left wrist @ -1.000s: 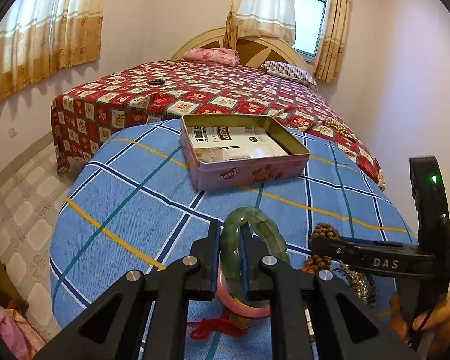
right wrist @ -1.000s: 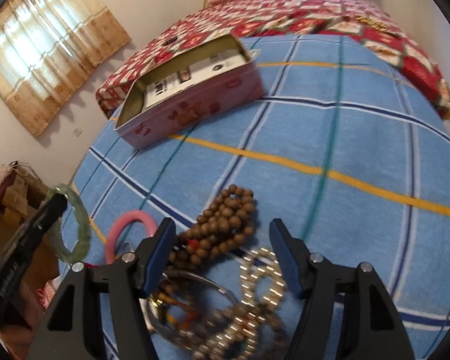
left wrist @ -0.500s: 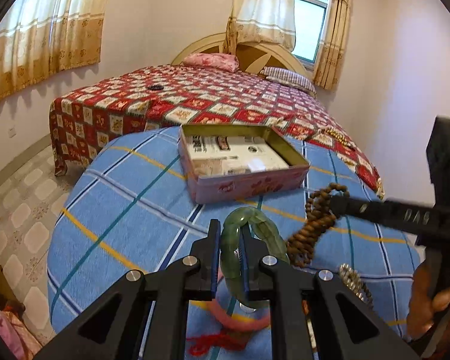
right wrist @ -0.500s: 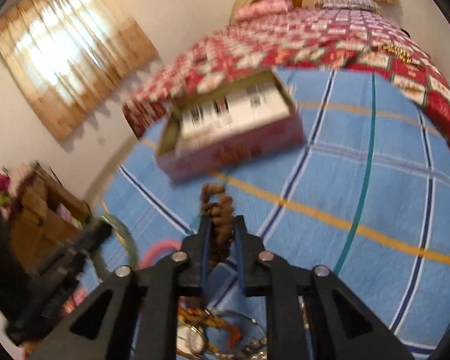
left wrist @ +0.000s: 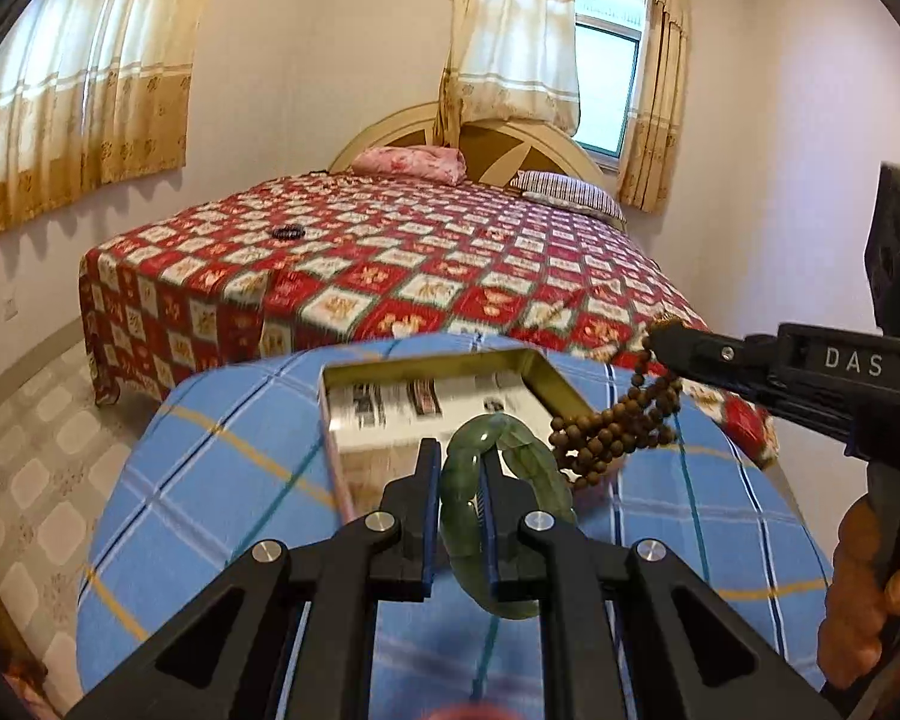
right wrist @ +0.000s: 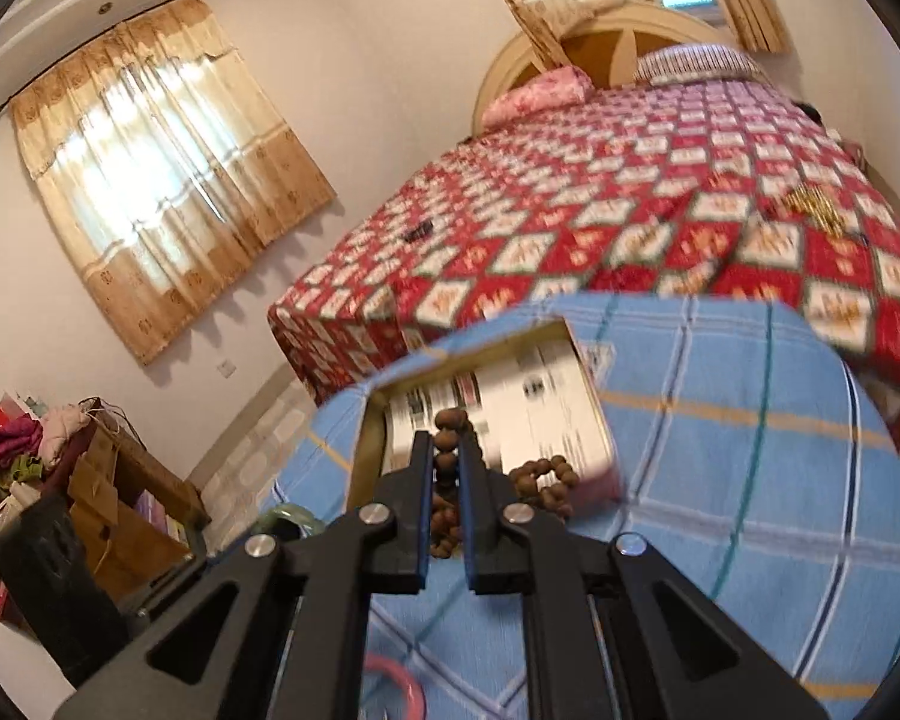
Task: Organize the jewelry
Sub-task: 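Carry both items into the pink tin and open both tools, then withdraw both tools from the tin back over the table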
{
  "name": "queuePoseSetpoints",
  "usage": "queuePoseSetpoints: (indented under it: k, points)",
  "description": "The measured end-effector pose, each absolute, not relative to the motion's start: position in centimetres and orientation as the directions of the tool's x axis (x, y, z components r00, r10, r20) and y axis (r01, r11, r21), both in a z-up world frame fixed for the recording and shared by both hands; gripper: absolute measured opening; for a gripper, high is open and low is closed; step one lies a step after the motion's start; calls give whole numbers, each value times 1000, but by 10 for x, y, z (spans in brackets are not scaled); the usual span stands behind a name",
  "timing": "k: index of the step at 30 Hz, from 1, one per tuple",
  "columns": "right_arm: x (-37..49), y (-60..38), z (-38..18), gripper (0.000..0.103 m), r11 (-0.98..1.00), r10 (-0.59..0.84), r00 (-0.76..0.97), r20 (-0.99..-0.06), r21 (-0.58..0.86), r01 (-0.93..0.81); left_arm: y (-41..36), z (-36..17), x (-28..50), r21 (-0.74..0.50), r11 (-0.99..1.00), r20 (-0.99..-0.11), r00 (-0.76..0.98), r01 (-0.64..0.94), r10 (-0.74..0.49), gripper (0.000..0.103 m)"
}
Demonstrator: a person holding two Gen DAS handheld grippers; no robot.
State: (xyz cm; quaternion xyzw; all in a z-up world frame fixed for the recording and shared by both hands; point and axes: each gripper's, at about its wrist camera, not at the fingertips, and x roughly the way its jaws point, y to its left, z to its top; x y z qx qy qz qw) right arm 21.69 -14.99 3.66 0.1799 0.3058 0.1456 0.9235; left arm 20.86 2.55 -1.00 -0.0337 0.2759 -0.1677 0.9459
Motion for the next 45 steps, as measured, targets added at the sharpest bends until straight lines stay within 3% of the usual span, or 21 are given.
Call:
queuePoseSetpoints:
  k: [12, 19, 22, 23, 24, 25, 26, 27, 45]
  points:
    - [306, -128, -16, 11, 937, 321, 687, -652, 324, -130, 13, -48, 290, -141, 958, -578, 765, 250, -285, 11]
    - [318, -126, -30, 13, 946, 303, 667, -681, 298, -125, 7, -66, 309, -124, 968, -613, 750, 218, -247, 11]
    - [323, -124, -32, 28, 948, 299, 658, -691, 291, -126, 4, -68, 314, -118, 969, -620, 746, 217, -242, 13]
    - [323, -125, -32, 53, 949, 297, 652, -698, 294, -117, 2, -67, 313, -105, 970, -623, 746, 220, -237, 19]
    - [320, -127, -31, 75, 947, 297, 658, -692, 301, -110, 1, -65, 311, -94, 971, -622, 749, 219, -229, 33]
    - [317, -128, -28, 78, 947, 295, 671, -680, 304, -108, 1, -64, 310, -80, 973, -620, 754, 215, -217, 42]
    - [314, -130, -25, 78, 948, 290, 680, -673, 299, -109, 1, -61, 308, -70, 976, -611, 765, 204, -203, 58]
    - [312, -130, -21, 78, 951, 282, 684, -672, 289, -108, 3, -58, 307, -70, 978, -604, 772, 195, -197, 65]
    - [238, -136, 14, 78, 986, 146, 742, -655, 158, -55, 17, -33, 223, -64, 985, -609, 776, 158, -164, 65]
